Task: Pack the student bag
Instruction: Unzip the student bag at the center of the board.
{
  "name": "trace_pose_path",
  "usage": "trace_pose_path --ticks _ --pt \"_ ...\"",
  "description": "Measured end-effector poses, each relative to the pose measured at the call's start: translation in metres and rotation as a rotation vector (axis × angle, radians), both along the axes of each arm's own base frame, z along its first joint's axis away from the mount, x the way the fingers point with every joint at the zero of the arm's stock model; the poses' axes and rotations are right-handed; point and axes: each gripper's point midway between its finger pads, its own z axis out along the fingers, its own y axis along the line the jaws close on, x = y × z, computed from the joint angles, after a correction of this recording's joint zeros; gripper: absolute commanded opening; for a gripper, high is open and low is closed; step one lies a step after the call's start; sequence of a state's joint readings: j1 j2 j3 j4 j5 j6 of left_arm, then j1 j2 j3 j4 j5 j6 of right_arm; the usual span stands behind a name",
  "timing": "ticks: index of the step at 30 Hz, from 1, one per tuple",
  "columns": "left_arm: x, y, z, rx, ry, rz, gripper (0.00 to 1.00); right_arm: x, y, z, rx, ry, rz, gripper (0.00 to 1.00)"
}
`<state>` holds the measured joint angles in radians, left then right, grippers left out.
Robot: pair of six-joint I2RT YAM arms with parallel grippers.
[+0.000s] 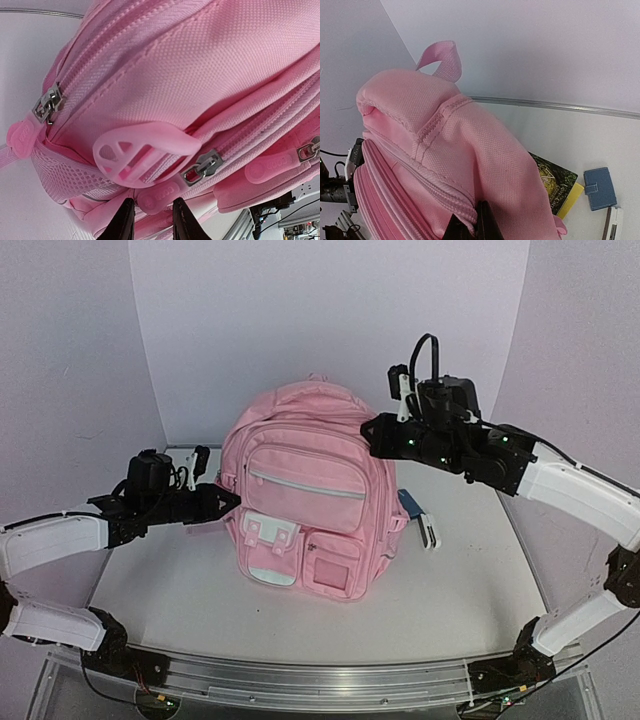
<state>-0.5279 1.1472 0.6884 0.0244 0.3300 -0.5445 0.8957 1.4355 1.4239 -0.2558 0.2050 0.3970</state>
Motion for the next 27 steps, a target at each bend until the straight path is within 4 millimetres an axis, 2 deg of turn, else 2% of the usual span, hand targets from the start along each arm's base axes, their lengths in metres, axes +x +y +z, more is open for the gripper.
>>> trace_pose_path --ticks 9,15,23,27 --pt "0.001 -0.001 0.009 0.036 -0.053 -0.026 0.29 -0.002 -0.001 0.000 0.003 0.000 0.003 0.00" --pt "0.001 -0.001 0.014 0.054 -0.088 -0.039 0.21 -0.004 -0.002 0.001 0.004 0.002 0.008 0.00" --pt "0.005 0.000 0.022 0.070 -0.121 -0.033 0.16 -0.006 -0.004 0.001 0.006 0.005 0.009 0.00" --pt "0.007 0.001 0.027 0.075 -0.141 -0.031 0.06 -0.007 -0.005 0.001 0.005 0.006 0.009 0.00"
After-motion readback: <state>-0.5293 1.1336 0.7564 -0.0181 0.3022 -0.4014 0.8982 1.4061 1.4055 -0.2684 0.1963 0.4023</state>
